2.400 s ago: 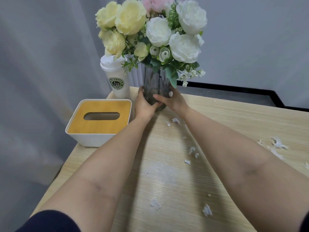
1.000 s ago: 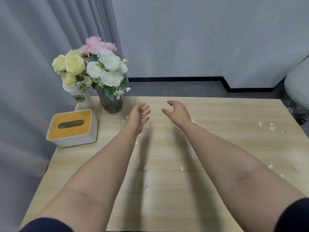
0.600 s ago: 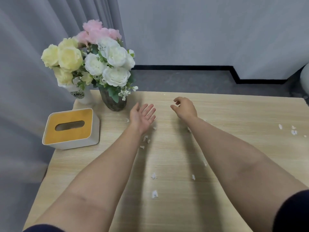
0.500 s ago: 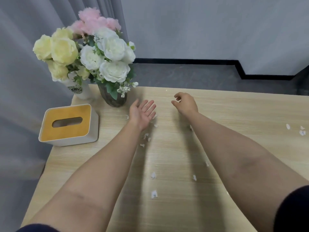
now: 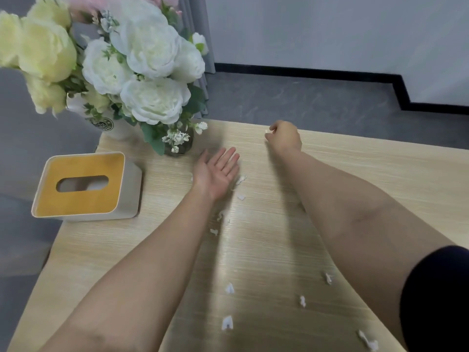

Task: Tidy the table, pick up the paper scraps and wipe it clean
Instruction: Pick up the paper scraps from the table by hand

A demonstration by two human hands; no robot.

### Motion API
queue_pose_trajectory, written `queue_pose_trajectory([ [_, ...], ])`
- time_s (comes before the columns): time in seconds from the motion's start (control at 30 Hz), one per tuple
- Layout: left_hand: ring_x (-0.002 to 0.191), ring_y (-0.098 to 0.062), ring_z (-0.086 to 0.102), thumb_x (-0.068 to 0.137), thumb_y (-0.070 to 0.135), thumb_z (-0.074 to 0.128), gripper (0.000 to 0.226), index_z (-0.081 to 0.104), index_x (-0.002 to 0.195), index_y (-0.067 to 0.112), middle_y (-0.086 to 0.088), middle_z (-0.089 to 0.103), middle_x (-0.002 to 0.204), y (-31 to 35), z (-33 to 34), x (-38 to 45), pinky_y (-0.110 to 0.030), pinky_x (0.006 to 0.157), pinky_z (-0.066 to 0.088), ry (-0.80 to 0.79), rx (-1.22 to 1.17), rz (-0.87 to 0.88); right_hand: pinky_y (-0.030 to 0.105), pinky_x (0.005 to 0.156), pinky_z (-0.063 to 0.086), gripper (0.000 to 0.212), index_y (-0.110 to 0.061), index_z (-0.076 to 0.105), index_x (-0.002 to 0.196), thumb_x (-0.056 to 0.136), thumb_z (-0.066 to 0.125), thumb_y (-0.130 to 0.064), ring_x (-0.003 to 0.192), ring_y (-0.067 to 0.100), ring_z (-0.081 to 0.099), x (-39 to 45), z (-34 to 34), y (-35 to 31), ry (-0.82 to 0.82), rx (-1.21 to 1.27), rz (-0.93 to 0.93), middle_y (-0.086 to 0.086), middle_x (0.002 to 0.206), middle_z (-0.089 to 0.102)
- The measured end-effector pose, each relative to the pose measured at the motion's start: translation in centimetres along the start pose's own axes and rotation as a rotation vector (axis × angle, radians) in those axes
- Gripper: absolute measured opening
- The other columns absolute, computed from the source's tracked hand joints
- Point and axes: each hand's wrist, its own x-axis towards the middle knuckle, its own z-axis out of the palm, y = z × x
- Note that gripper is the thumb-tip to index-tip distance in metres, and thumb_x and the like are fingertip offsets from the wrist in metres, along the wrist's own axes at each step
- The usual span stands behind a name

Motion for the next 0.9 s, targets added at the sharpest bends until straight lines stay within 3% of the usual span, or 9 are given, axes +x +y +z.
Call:
queue_pose_trajectory([
  [0.43, 0.122, -0.029, 0.053, 0.100, 0.042, 0.028, 0.053, 0.046, 0.133, 0.004, -0.014, 0.058, 0.129, 0.2, -0.8, 2.4, -0.041, 0.108, 0.037, 0.026, 0.000, -0.008, 0.037, 0.089, 0.044, 0.023, -0.010, 0.062, 0.112, 0.093, 0.051, -0.018, 0.113, 0.031, 0.051, 2.4, 2.2, 0.2, 0.062, -0.131, -0.011, 0.012, 0.121, 0.054],
  [0.63, 0.121, -0.029, 0.053, 0.100, 0.040, 0.029, 0.051, 0.047, 0.132, 0.004, -0.014, 0.058, 0.130, -0.1, -1.0, 2.4, -0.040, 0.104, 0.039, 0.007, 0.001, -0.021, 0.036, 0.082, 0.045, 0.022, -0.012, 0.065, 0.105, 0.093, 0.047, -0.012, 0.107, 0.030, 0.054, 2.2, 2.5, 0.1, 0.098, -0.136, -0.026, 0.010, 0.115, 0.057],
  [0.77, 0.122, -0.028, 0.053, 0.100, 0.041, 0.028, 0.052, 0.048, 0.131, 0.005, -0.013, 0.057, 0.131, 0.0, -1.7, 2.2, -0.040, 0.104, 0.039, 0.007, -0.022, -0.018, 0.030, 0.073, 0.044, 0.015, -0.018, 0.066, 0.090, 0.087, 0.051, -0.016, 0.095, 0.023, 0.059, 0.2, 2.3, -0.3, 0.084, 0.065, -0.060, 0.003, 0.103, 0.063],
  [0.9, 0.124, -0.026, 0.051, 0.100, 0.041, 0.027, 0.051, 0.053, 0.126, 0.006, -0.011, 0.056, 0.132, 0.0, -2.4, 1.6, -0.039, 0.106, 0.037, -0.017, -0.046, -0.025, 0.021, 0.075, 0.044, 0.006, -0.013, 0.068, 0.085, 0.084, 0.061, -0.012, 0.075, 0.008, 0.054, -4.4, 1.4, -1.8, -0.057, 0.281, -0.322, 0.001, 0.091, 0.063],
])
